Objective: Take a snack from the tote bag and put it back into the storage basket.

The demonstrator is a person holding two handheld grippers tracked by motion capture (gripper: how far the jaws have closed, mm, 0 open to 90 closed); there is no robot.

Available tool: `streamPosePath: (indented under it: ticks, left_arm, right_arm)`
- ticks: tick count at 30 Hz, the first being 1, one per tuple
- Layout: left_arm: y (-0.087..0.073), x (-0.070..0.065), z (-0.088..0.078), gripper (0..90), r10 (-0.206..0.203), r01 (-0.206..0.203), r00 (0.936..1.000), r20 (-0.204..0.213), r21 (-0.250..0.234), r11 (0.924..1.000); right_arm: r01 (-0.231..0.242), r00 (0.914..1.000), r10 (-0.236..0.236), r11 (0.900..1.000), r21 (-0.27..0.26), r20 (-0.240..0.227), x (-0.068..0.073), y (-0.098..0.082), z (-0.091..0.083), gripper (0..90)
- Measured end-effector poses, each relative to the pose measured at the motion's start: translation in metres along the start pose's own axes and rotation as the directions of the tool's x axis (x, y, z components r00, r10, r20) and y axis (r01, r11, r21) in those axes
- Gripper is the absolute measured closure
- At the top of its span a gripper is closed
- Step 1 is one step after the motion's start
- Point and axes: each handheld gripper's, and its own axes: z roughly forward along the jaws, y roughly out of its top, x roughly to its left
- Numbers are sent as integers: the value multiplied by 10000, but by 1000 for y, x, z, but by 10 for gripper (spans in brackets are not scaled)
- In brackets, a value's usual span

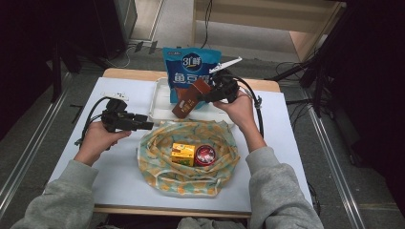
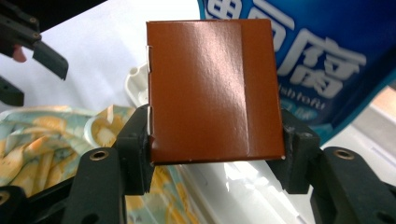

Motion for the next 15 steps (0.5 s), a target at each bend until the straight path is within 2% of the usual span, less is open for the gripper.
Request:
streamPosePath:
  ticks: [5,8,15]
  left_arm:
    - [0,-1,1,425,-9,9,10000,-3,-23,10000]
    - [0,-1,2,425,-24,24,10000,14,-7,10000]
    - [0,-1,2,426,-28,28,10000,14,-30,10000]
  right_arm:
    - [-56,9998,58,9999,92,-196,-6,-11,-5,422]
    - [90,9996,-82,9996,253,-283,-8,-16,-6,425]
    - [104,9984,-90,9996,254,-555,-11,-28,-2,424]
